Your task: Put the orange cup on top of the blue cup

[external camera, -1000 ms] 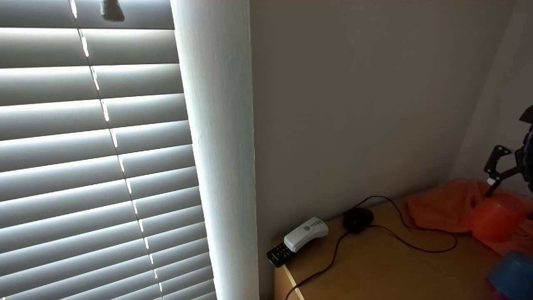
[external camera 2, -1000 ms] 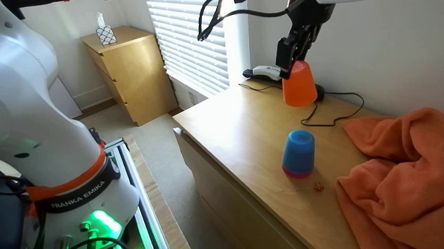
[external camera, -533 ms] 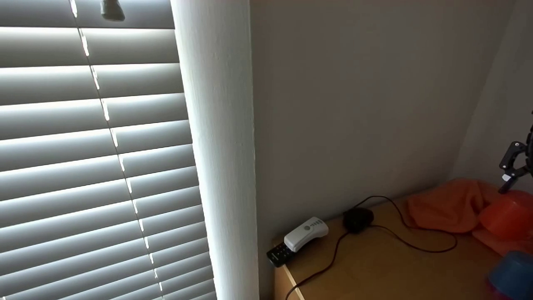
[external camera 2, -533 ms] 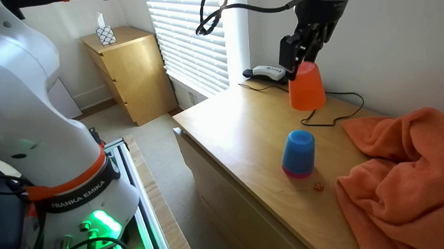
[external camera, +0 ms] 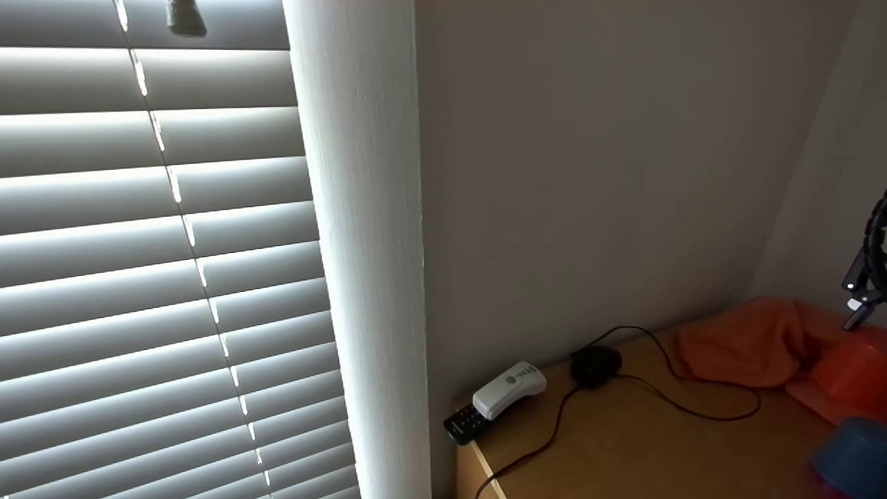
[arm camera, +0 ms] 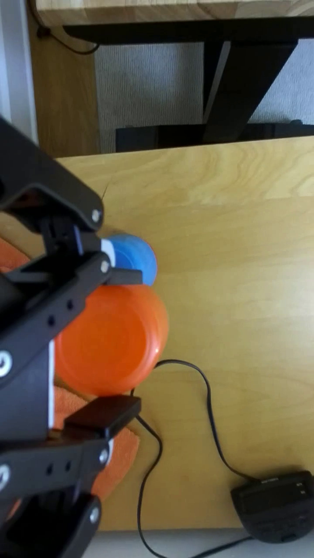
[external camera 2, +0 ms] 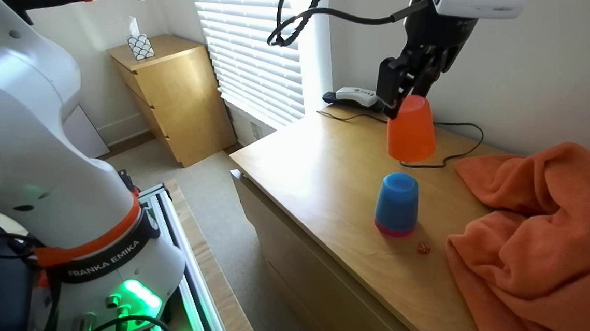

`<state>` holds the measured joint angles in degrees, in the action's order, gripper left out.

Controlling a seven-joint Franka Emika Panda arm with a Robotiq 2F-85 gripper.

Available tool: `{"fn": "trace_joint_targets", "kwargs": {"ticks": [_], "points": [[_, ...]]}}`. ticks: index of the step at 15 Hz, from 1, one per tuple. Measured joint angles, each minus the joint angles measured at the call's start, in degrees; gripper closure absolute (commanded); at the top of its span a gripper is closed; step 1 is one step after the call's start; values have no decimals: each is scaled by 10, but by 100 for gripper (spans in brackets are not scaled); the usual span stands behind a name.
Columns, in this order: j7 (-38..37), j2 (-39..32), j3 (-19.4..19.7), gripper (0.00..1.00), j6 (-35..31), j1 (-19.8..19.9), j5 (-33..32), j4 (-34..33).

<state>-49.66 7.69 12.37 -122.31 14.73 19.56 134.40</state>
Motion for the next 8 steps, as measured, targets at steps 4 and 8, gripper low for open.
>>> {"fn": "trace_joint_targets", "kwargs": {"ticks": [4, 8], "points": [[-24, -23, 15, 61, 45, 10, -1, -19], [-34, -50, 20, 61, 51, 14, -3, -30]]}}
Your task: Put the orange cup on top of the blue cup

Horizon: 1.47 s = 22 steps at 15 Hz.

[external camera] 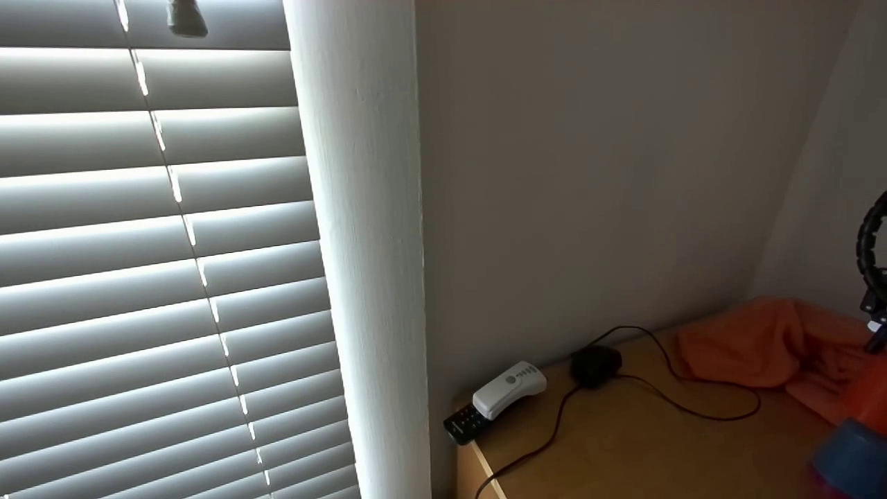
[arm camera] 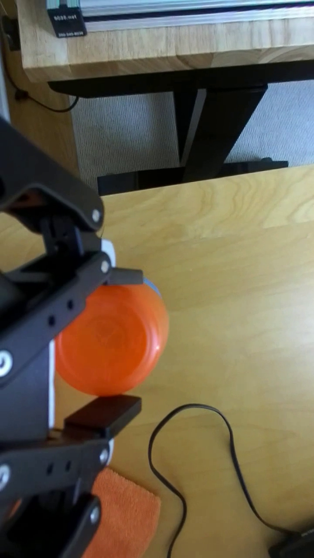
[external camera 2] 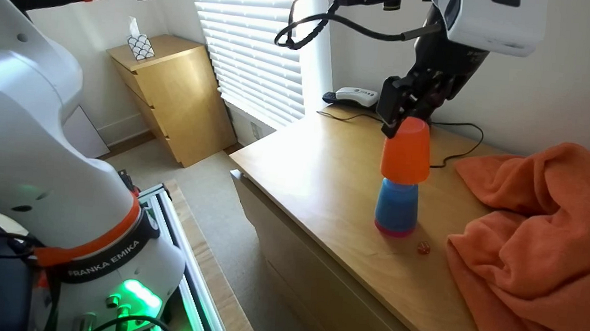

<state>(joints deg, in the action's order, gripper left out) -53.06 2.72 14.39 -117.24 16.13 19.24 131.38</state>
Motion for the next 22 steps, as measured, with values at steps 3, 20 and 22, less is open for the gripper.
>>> {"fn": "trace_joint_targets", "kwargs": {"ticks": [3, 20, 22], "points": [[0, -19, 1, 61, 0, 0, 0, -6], [-9, -71, 1, 0, 0, -6, -4, -32], [-9, -69, 1, 0, 0, -8, -9, -34]]}}
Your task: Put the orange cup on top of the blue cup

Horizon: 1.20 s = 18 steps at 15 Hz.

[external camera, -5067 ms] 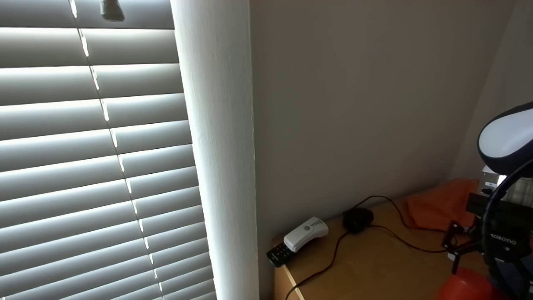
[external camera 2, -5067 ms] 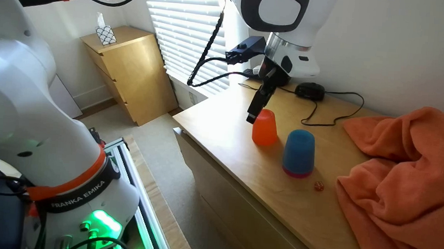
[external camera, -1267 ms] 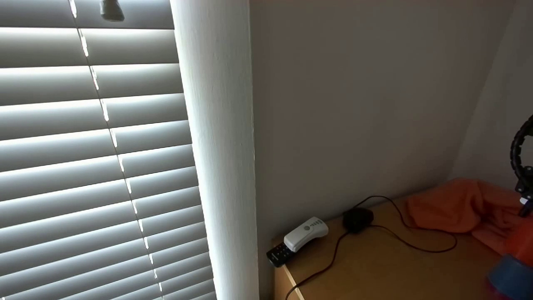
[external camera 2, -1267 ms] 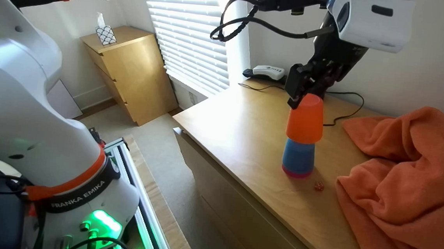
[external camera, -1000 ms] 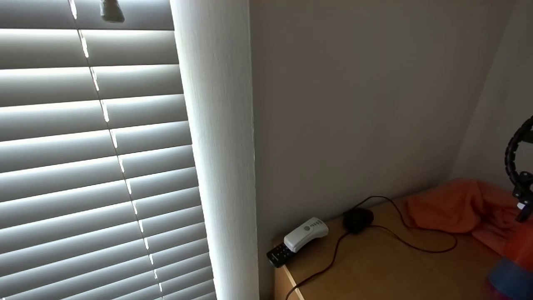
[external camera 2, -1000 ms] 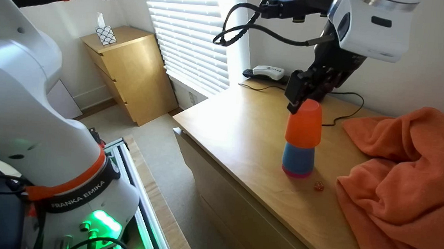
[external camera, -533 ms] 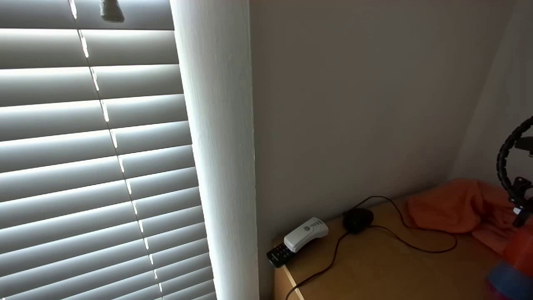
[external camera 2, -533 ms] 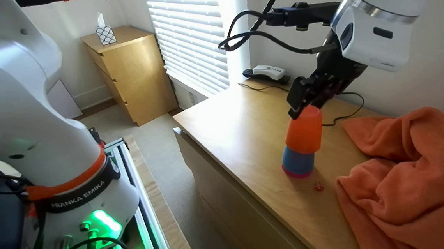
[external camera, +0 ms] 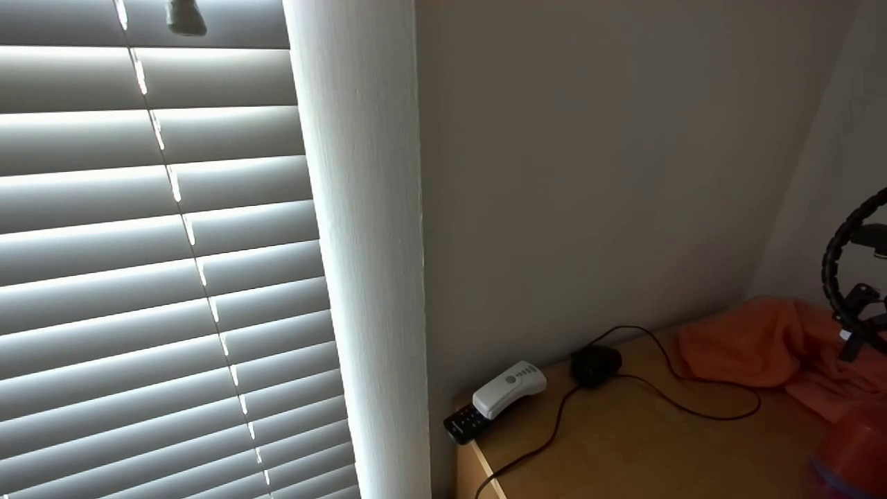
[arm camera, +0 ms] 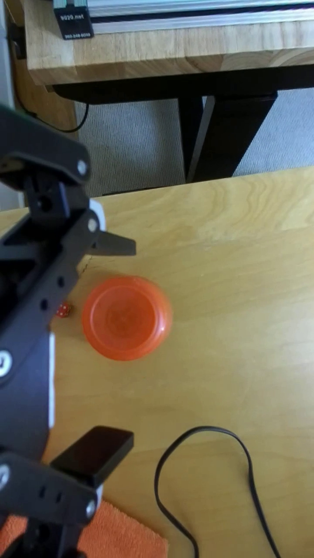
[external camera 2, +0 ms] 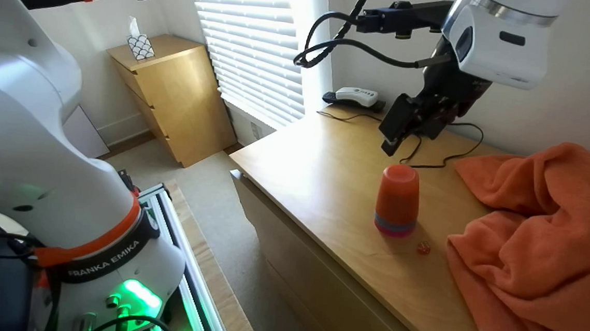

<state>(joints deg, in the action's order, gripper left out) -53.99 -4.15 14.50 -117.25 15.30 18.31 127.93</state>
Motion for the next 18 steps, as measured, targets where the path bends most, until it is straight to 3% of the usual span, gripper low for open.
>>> {"fn": "trace_joint_targets", "kwargs": {"ticks": [15, 18], "points": [[40, 95, -14, 0, -17, -11, -185, 0], [65, 114, -15, 0, -15, -11, -188, 2]]}}
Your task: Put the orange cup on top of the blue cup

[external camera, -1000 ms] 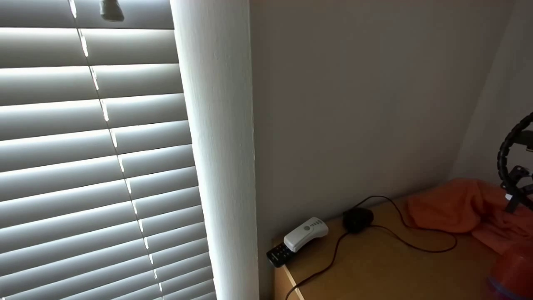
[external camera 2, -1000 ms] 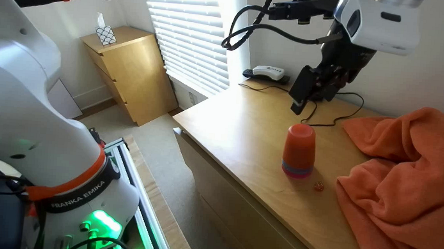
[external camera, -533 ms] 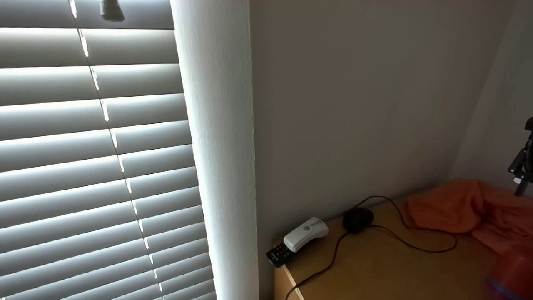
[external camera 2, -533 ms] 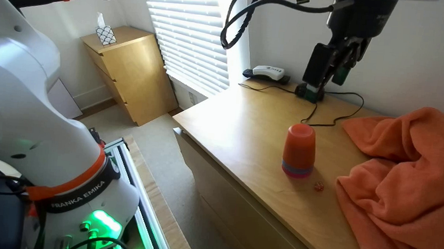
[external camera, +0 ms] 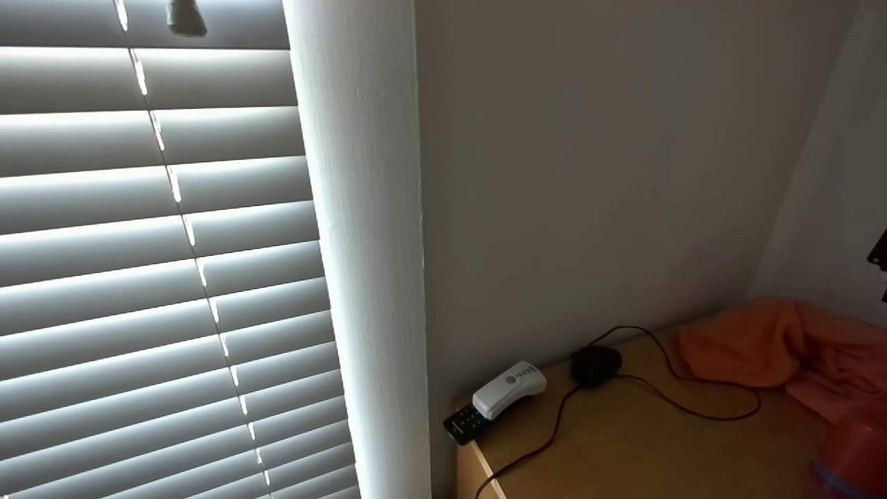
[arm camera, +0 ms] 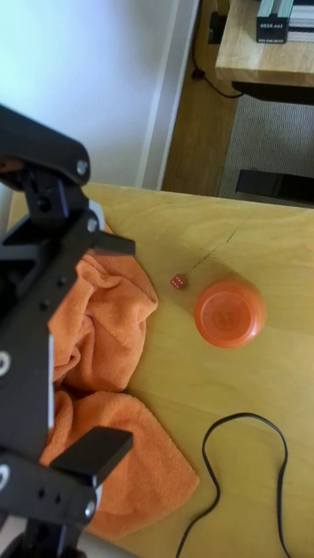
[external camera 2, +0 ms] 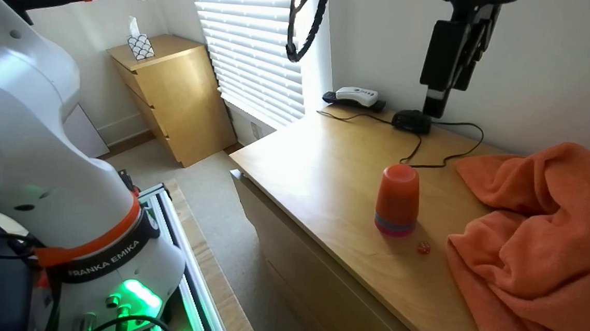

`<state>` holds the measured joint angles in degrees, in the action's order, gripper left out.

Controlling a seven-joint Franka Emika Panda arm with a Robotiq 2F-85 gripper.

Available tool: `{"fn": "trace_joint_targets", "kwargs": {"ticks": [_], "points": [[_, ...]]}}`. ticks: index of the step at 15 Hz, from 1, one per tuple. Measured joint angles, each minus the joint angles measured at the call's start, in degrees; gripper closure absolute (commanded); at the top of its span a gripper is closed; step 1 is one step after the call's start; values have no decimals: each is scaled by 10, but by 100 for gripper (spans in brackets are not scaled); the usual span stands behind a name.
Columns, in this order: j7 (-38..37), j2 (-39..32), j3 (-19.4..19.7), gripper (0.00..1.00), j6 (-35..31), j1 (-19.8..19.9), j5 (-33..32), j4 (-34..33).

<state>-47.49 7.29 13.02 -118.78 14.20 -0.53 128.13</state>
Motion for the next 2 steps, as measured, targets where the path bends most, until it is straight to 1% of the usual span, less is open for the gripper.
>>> {"fn": "trace_joint_targets", "kwargs": {"ticks": [2], "points": [[7, 9, 0, 0, 4, 0, 8, 0]]}}
